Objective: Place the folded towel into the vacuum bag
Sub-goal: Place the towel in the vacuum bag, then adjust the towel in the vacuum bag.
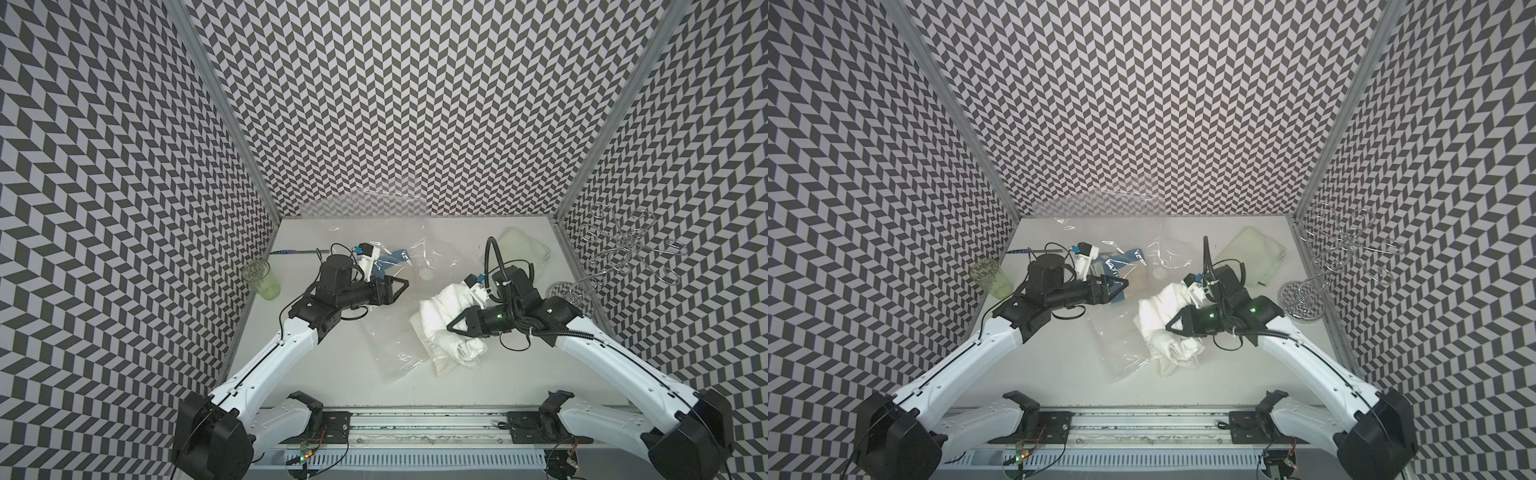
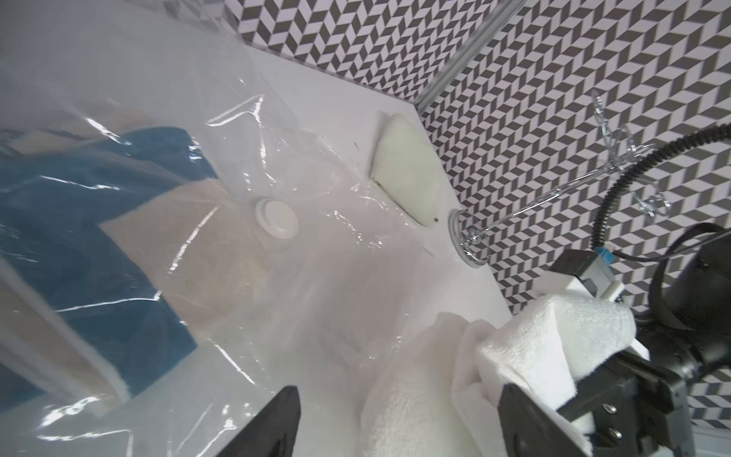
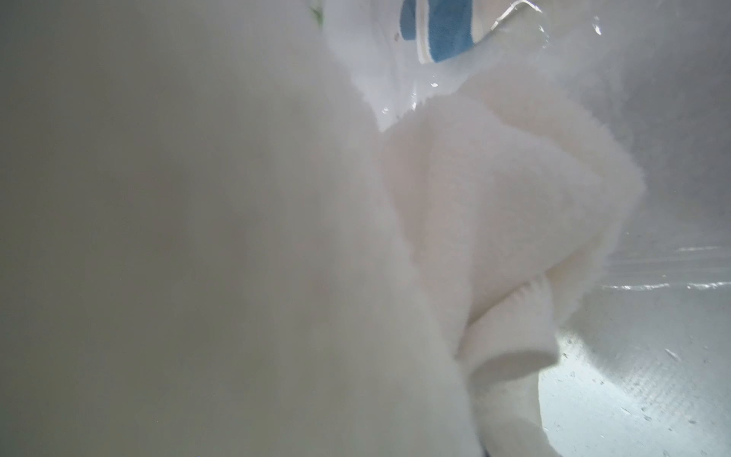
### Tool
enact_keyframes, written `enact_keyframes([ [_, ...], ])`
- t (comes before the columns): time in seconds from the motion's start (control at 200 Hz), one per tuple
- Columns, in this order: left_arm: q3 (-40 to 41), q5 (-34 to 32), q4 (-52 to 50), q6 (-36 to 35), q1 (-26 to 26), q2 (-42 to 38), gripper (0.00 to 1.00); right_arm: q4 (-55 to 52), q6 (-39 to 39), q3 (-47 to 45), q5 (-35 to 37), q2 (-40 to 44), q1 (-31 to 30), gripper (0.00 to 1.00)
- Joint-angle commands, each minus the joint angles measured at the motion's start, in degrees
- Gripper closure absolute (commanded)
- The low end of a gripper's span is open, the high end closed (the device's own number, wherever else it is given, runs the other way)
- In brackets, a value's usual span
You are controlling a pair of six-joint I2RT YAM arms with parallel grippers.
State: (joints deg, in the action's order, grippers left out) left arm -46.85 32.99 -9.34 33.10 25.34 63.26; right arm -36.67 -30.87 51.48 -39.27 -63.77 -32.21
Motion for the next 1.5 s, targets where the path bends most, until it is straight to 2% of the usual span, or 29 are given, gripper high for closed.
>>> enact_keyframes([
  [0.0,2.38,7.67,5.71,6.72,0.16,-1.47,0.18,6.3,-0.84,-0.6,-2.68,-1.91,0.52,0.81],
  [0.08,5.54,6.7,7.62,7.12,0.69,-1.66,0.18,6.06,1.19,-1.08,0.73,-5.44,0.49,0.75],
  [0.15,8.8,6.4,11.34,8.18,0.76,-0.8,0.18,8.03,2.84,-2.6,10.32,-9.04,1.47,0.69],
  [0.2,10.12,6.37,13.53,8.88,1.01,0.57,0.19,8.8,6.4,-3.4,13.84,-12.57,4.19,0.68],
  [0.24,10.41,6.15,14.91,8.99,1.69,2.19,0.19,8.27,8.95,-3.16,15.73,-15.52,6.38,0.59],
  [0.315,9.68,4.57,15.56,8.55,4.11,4.98,0.19,7.56,12.19,-2.66,21.6,-18.96,7.6,0.28],
  [0.351,9.49,3.59,15.9,8.39,5.32,6.03,0.19,6.95,13.03,-2.31,23.43,-20.19,7.71,0.2],
  [0.406,9.34,2.89,16.4,8.38,6.58,7.51,0.2,4.56,13.54,-0.94,27.08,-20.86,7.69,0.13],
  [0.541,9.96,0.93,16.47,8.14,8.0,8.5,0.21,-4.3,11.78,3.73,39.78,-16.81,7.21,0.06],
  [0.656,10.26,-2.27,14.83,7.3,7.63,7.55,0.22,-12.13,10.09,8.52,50.62,-14.25,3.2,0.05],
  [0.791,10.21,-5.85,11.1,7.48,3.36,4.72,0.24,-19.97,3.26,13.38,59.75,-17.21,-9.11,0.06],
  [0.831,10.2,-7.48,9.08,7.54,1.19,3.18,0.25,-19.78,1.43,14.23,59.38,-18.03,-13.41,0.08],
  [0.906,9.57,-11.13,3.74,6.62,-2.7,0.58,0.25,-15.89,-1.14,14.8,54.46,-19.55,-19.63,0.14],
  [1.012,8.94,-12.38,-1.66,5.28,-8.65,-1.96,0.25,-9.58,-3.47,14.07,49.54,-24.03,-25.26,0.19],
  [1.112,9.5,-9.73,-2.47,4.7,-12.74,-3.75,0.25,-8.3,-4.35,14.27,49.72,-29.72,-27.73,0.18],
  [1.212,9.67,-7.72,-2.17,4.42,-13.6,-4.29,0.25,-6.94,-4.41,12.97,50.42,-33.13,-28.18,0.14],
  [1.337,11.03,-4.4,0.59,6.03,-13.65,-4.08,0.25,-9.71,-4.54,13.15,57.1,-37.9,-28.23,0.18],
  [1.397,11.55,-3.08,1.79,6.82,-13.5,-3.77,0.26,-10.49,-4.48,13.07,59.57,-38.78,-28.32,0.27],
  [1.492,11.96,-1.89,2.92,7.24,-13.23,-3.57,0.26,-10.6,-4.19,12.51,61.62,-39.0,-28.4,0.49],
])
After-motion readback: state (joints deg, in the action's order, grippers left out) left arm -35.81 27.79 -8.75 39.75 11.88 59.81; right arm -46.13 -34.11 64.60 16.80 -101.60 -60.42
